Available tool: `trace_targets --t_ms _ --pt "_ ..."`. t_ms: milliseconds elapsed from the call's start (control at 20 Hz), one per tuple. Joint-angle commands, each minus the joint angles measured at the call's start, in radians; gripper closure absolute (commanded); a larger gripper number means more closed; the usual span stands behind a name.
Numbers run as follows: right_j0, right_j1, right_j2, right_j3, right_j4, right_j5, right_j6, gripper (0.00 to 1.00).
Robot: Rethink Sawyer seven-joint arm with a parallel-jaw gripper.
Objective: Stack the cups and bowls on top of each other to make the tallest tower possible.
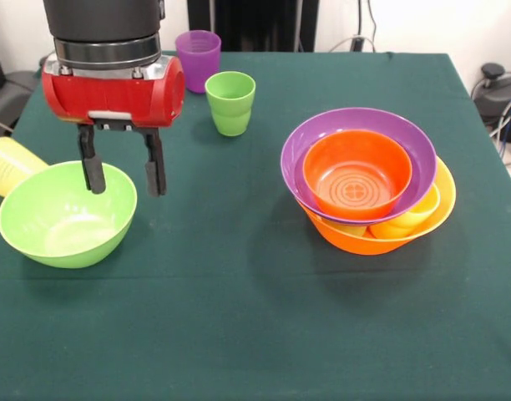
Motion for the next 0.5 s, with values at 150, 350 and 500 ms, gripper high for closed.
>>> trace_targets --t_ms 150,350,500 --pt "0.008 0.077 0.067 0.061 -0.081 -0.068 -0.109 0.0" --pt "0.008 0.085 0.057 0.055 -0.091 -0.075 -0.114 0.0" --pt "0.009 0.089 0.052 0.061 -0.099 -0.089 -0.11 0.0"
